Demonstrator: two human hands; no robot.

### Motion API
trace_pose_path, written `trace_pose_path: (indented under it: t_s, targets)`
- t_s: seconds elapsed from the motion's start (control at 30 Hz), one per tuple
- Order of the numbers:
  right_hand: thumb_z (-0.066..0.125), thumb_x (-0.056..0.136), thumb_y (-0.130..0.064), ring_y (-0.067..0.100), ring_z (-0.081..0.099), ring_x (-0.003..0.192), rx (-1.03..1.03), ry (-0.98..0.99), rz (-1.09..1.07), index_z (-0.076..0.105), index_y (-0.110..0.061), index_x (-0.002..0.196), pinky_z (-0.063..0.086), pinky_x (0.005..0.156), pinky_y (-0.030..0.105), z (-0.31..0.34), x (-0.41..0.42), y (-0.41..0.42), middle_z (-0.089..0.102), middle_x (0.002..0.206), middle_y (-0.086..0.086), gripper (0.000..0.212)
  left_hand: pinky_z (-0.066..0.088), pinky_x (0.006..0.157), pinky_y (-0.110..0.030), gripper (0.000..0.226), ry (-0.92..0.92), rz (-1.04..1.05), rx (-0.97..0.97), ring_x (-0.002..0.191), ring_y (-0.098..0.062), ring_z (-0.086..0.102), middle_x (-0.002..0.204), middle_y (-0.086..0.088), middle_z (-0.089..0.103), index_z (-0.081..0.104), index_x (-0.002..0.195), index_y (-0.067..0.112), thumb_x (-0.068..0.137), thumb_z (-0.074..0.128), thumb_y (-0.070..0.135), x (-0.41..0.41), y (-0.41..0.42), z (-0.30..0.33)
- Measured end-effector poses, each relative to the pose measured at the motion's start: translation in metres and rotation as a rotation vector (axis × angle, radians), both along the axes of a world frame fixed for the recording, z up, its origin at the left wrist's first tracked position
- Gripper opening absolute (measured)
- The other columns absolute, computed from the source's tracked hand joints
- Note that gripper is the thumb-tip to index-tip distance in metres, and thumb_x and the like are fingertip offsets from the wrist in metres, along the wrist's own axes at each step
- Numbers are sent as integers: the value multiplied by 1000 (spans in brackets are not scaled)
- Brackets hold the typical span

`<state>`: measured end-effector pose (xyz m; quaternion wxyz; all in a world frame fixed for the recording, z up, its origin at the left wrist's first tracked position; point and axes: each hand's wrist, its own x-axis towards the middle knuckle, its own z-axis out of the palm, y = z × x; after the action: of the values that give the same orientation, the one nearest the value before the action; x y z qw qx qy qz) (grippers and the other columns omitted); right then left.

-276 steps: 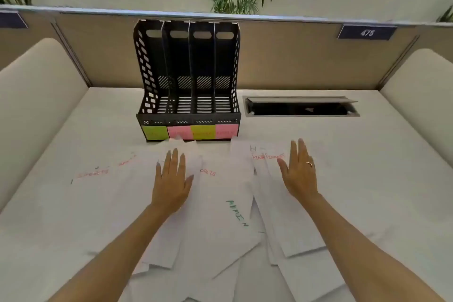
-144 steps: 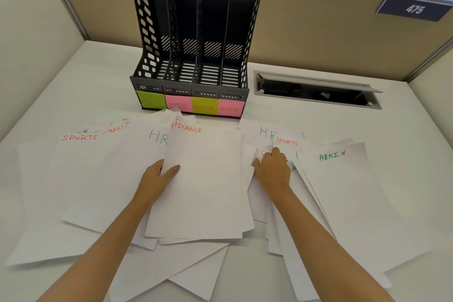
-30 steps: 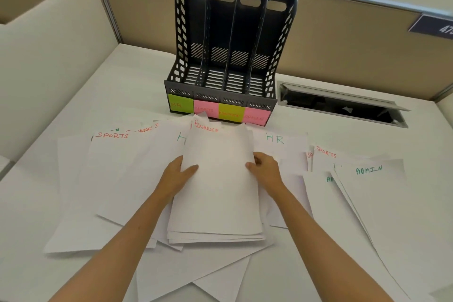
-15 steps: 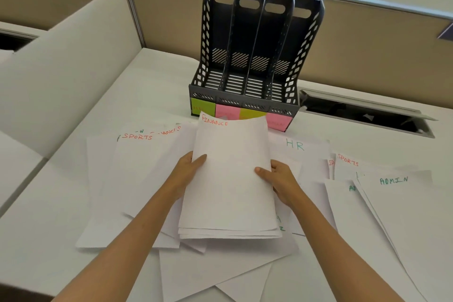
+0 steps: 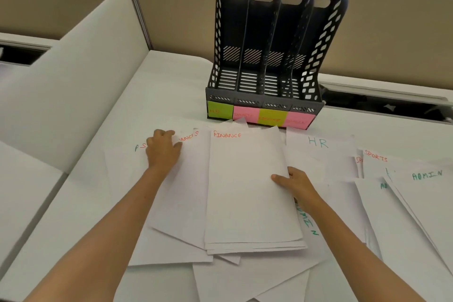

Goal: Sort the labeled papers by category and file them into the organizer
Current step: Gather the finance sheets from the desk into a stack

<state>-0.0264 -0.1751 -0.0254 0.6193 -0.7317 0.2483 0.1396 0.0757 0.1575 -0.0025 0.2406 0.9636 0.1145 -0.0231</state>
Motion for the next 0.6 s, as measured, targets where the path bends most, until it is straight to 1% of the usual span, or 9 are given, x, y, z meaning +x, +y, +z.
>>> trace_pose_path:
  t_s: [0.07,0.13,0.23,0.33,0.4,0.47,0.53,0.57,0.6]
  targets:
    - [74,80,-23,28,71,88,17,-8,-4,66,-11,102,58,80,47,-2,0,0,72,100,8,27,39,98,-47,41,36,-42,32,121,-44,42,133,-18,50,58,129,10,92,61,27,10,4,-1]
    - [75,79,-25,27,71,87,23,-9,-15,67,-13,101,59,79,46,-4,0,-1,73,99,7,27,39,98,-45,36,71,-58,28,120,-43,43,128,-16,54,63,123,14,91,62,32,18,6,-1]
    - [76,78,-27,26,72,86,13,-4,-14,67,-14,101,59,78,46,-6,1,-1,74,98,6,27,36,95,-42,26,100,-32,-5,118,-38,43,118,-7,61,69,109,23,89,64,38,28,5,2]
    - [76,78,-27,25,72,85,7,-2,-12,68,-15,99,59,78,46,-9,2,-1,74,97,5,26,28,88,-39,19,151,-40,-10,117,-33,43,100,4,65,71,95,30,87,63,45,39,7,7]
    - [76,78,-28,25,72,85,3,-5,-11,67,-15,99,59,78,46,-9,1,-2,74,97,5,26,25,85,-39,17,201,-67,-9,112,-29,47,90,8,63,70,83,32,85,63,48,45,8,15]
    - [76,78,-28,25,72,86,-2,-9,-4,67,-16,99,60,76,44,-9,0,-2,74,97,4,26,24,83,-38,18,229,-92,-29,102,-24,55,86,10,65,68,75,31,83,65,47,52,12,23]
    - [76,79,-29,22,73,84,12,-21,4,67,-18,100,60,70,38,-8,-1,-1,74,98,3,25,24,79,-36,20,203,-116,-59,88,-21,60,84,10,67,68,72,29,83,66,45,59,16,33]
    - [75,79,-29,20,73,83,15,-28,9,67,-19,101,60,67,34,-7,-2,-1,74,98,2,25,24,78,-36,19,163,-122,-74,86,-19,59,85,9,68,68,73,29,83,66,44,62,17,38]
    - [75,79,-29,18,73,83,16,-35,16,67,-20,103,59,66,32,-6,-2,-1,74,99,1,26,25,78,-36,16,103,-120,-89,88,-19,57,89,9,69,69,76,29,85,65,43,65,19,44]
